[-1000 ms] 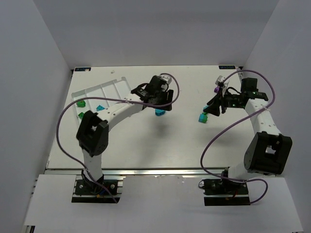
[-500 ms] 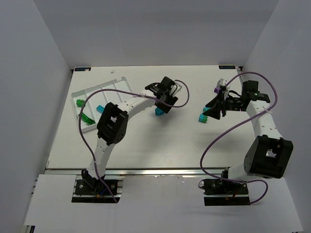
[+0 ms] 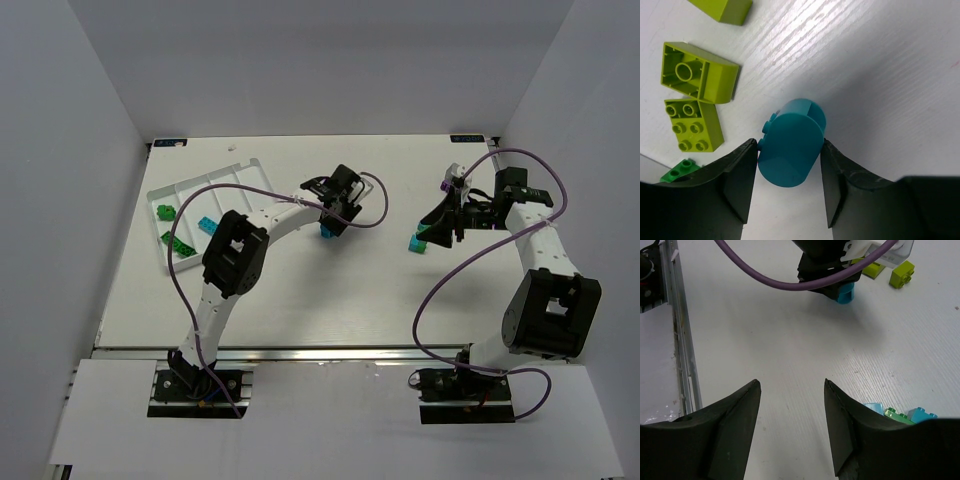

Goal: Sort the legos into containers by color

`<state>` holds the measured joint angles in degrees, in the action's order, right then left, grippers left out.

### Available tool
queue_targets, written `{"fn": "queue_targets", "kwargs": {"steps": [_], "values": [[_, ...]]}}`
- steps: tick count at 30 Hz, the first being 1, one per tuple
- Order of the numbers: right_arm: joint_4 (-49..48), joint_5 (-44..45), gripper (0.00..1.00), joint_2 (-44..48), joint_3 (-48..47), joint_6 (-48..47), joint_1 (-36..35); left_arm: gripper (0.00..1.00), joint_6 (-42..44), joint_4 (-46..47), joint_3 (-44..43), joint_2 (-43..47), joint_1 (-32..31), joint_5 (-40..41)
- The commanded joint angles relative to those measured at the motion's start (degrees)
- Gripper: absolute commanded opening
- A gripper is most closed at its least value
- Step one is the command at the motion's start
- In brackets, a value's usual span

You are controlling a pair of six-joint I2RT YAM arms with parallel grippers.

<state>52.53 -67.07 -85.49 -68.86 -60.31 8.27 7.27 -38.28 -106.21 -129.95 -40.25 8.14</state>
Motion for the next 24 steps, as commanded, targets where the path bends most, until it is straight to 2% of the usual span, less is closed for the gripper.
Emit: {"fn": "queue_targets", "kwargs": {"steps": [1, 7, 9, 11, 12, 14, 15, 16, 17, 18, 22, 24], "values": [[2.0, -1.8, 0.59, 1.4, -1.1, -1.8, 0.3, 0.50, -1.5, 2.7, 0.6, 1.3, -0.2, 0.0], [2.0, -1.5, 0.58, 2.3, -0.4, -2.0, 0.3, 0.18, -5.1, 3.1, 1.2, 4.1, 0.1, 0.6], [2.0, -1.0, 0.57, 2.3, -0.4, -2.1, 0.3, 0.13, -7.1, 4.3, 2.4, 8.0, 1.1, -1.1], [1.0, 0.0, 0.52, 2.4, -0.1, -0.8, 0.3, 0.04, -12.9, 5.6, 6.3, 11.7, 3.0, -2.6], [-0.1, 0.4, 0.49, 2.4, 0.1, 0.6, 0.3, 0.03, -14.9, 7.3, 8.2, 16.1, 4.1, -3.7], [-3.6, 1.8, 0.29, 2.9, 1.4, 4.3, 0.2, 0.00, -20.4, 9.4, 12.8, 20.9, 8.9, -7.0], [-4.4, 2.2, 0.20, 3.0, 1.8, 5.0, 0.1, 0.00, -22.3, 12.0, 17.8, 25.6, 12.9, -8.0], [-5.3, 2.6, 0.06, 3.1, 2.2, 5.9, 0.0, 0.00, -25.3, 12.9, 20.1, 27.7, 14.9, -12.1], [-7.3, 3.1, 0.01, 3.1, 3.2, 7.9, -0.1, 0.00, -26.4, 13.8, 22.2, 29.7, 17.0, -13.1], [-8.1, 3.1, 0.00, 3.3, 3.6, 8.6, -0.3, 0.00, -27.0, 14.8, 25.4, 31.4, 20.6, -13.8], [-11.9, 3.3, 0.00, 3.8, 5.6, 12.1, -1.0, 0.00, -27.4, 11.8, 28.0, 35.2, 27.9, -11.6], [-13.9, 4.0, 0.00, 4.1, 6.3, 13.7, -1.5, 0.00, -28.0, 9.6, 28.2, 34.8, 32.5, -6.8]]}}
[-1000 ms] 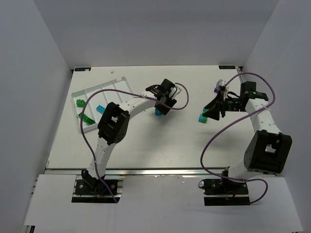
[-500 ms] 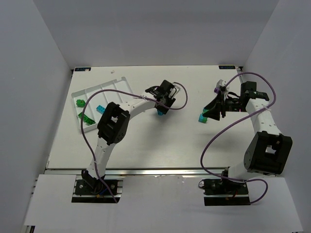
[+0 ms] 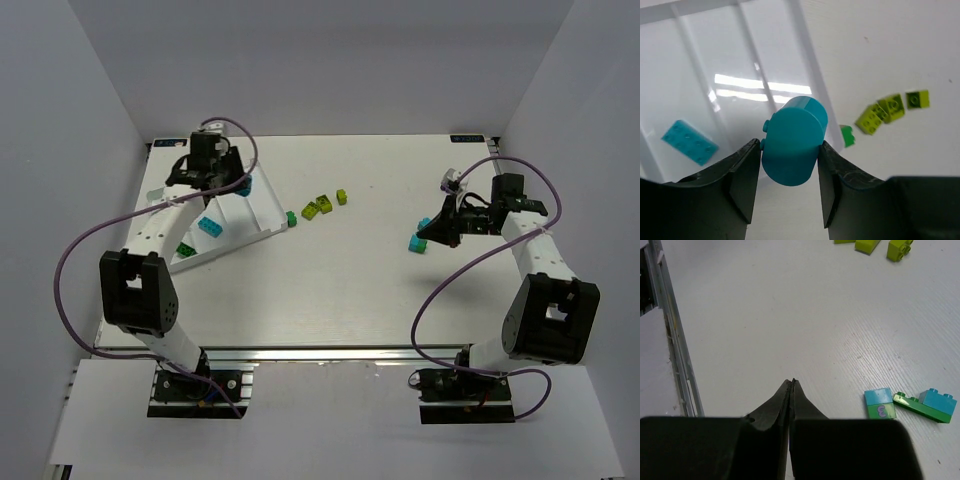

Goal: Sort the legos into containers by color

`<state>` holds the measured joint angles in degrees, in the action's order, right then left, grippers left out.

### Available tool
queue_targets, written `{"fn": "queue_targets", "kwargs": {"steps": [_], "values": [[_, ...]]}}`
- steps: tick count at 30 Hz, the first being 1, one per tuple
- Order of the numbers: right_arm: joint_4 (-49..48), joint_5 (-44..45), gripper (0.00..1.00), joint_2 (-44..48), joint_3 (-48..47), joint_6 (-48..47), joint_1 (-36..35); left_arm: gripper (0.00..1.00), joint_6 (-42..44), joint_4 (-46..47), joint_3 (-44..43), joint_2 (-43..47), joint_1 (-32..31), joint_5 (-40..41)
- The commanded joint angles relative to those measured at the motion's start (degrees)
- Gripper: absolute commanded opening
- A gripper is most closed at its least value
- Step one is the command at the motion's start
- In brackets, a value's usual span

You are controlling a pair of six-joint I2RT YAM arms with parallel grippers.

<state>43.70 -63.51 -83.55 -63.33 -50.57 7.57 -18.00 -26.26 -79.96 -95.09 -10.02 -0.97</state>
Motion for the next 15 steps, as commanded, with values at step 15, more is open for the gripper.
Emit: {"fn": "queue_targets", "kwargs": {"steps": [15], "values": [[-7.9, 5.8, 0.16, 0.9, -0.3, 6.3, -1.2, 0.00, -3.0, -7.1, -15.7, -18.8, 12.5, 15.9]]}}
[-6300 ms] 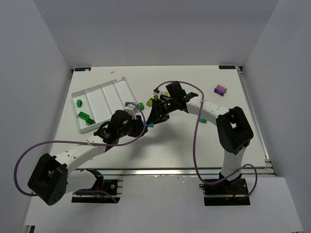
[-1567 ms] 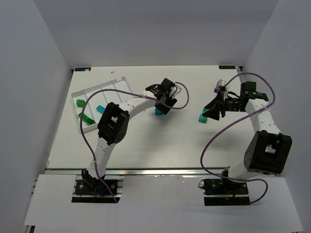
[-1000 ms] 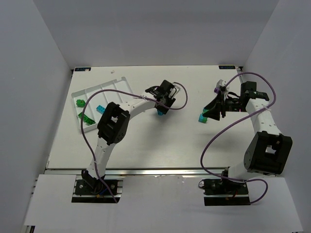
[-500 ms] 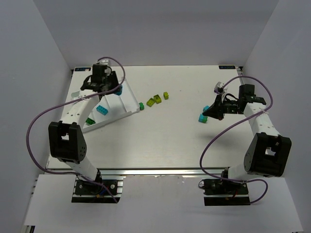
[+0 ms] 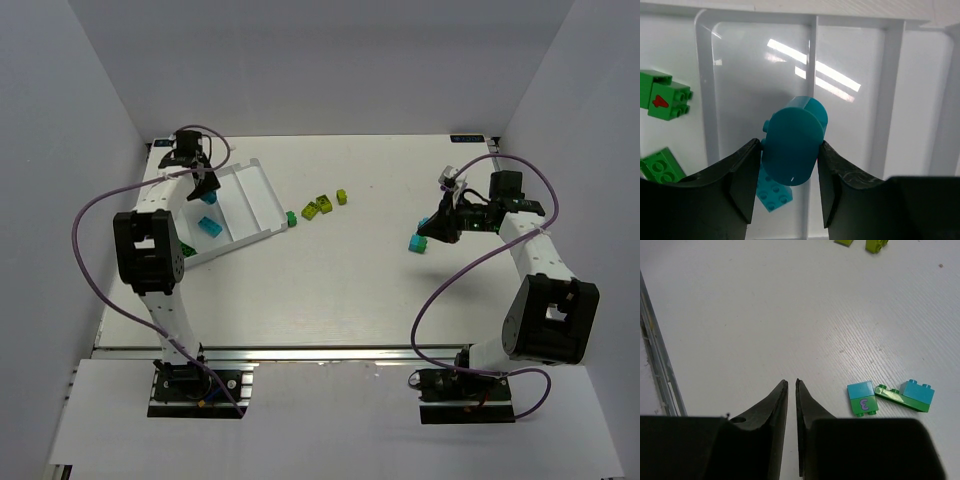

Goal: Sort the legos into containers by color

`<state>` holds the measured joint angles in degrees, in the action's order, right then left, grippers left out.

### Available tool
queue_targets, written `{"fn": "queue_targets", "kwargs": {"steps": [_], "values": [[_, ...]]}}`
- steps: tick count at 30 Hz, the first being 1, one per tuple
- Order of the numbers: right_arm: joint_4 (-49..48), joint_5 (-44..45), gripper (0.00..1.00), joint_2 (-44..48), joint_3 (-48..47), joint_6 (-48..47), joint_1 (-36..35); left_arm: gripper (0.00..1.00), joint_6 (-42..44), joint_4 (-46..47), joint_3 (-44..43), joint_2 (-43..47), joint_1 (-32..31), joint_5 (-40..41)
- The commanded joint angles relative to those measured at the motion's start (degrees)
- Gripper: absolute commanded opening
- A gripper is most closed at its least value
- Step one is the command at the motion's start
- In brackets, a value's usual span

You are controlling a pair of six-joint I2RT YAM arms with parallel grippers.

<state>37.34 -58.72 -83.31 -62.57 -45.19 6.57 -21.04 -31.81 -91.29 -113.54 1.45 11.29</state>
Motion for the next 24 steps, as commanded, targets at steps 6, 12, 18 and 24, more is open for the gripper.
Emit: {"fn": "queue_targets", "kwargs": {"steps": [6, 12, 18, 24], "values": [[-2.7, 4.0, 0.27, -0.3, -1.1, 2.5, -0.2, 0.37, -0.1, -2.8, -6.9, -2.7, 1.3, 7.3], [-4.5, 9.0, 0.44, -1.9, -2.6, 4.3, -0.9, 0.69, -0.1, -3.2, -7.1, -1.8, 1.3, 7.1], [-1.6, 12.4, 0.59, -4.1, -5.7, 0.2, -3.3, 0.69, -0.8, -1.9, -4.1, 4.6, 1.3, 0.5], [-1.3, 13.0, 0.90, -3.0, -3.2, -21.6, -3.9, 0.15, -3.2, 2.9, 8.5, 16.2, 1.3, -15.2]]}}
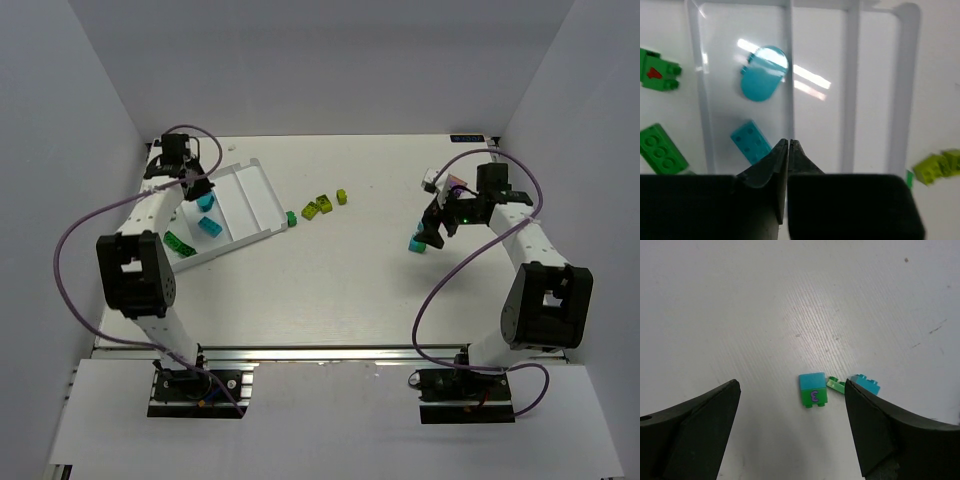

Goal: Sort the legos into containers by color

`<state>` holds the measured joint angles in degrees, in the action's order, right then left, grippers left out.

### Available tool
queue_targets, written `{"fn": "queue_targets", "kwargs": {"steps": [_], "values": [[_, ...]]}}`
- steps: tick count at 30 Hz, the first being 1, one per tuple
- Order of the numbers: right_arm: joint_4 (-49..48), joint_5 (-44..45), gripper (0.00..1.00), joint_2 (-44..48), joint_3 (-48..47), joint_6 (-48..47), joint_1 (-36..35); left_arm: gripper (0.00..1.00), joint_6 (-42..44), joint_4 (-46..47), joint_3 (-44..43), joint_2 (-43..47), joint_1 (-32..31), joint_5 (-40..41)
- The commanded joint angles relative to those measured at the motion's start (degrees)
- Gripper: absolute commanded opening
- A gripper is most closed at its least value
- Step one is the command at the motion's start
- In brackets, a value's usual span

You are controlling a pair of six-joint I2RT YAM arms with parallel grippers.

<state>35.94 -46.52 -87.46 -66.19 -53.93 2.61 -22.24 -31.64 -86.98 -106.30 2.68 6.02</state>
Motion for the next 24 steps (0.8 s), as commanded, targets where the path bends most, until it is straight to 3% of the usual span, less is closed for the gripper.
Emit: {"fn": "queue_targets", "kwargs": {"steps": [1, 4, 5, 8, 15, 19, 24], "values": [[-0.7, 3.1, 0.90, 0.5, 0.6, -13.7, 0.0, 0.16, -2.3, 3.6, 6.4, 10.7, 0.0, -14.7], [0.3, 8.7, 0.89, -4.5, -3.5, -12.6, 0.0, 0.35, -3.2, 5.0, 13.5, 17.8, 0.0, -21.1], [2.4, 9.9, 0.89, -6.3, -5.6, -12.3, 0.0, 0.47, -3.1, 5.7, 15.2, 19.8, -0.1, -22.4], [10.3, 13.0, 0.86, -10.4, -11.4, -13.2, 0.2, 0.61, -3.3, 7.9, 22.3, 28.4, -0.7, -25.7], [14.6, 12.2, 0.83, -9.8, -5.9, -23.2, 0.5, 0.63, -10.1, 14.0, 36.0, 41.9, -1.7, -30.5], [11.3, 11.7, 0.83, -12.3, -3.5, -21.5, 0.4, 0.64, -14.7, 18.4, 40.8, 45.7, -1.7, -31.3], [5.6, 12.8, 0.83, -15.1, -2.4, -17.5, 0.5, 0.66, -14.6, 17.2, 41.1, 46.7, -1.7, -30.8]]}}
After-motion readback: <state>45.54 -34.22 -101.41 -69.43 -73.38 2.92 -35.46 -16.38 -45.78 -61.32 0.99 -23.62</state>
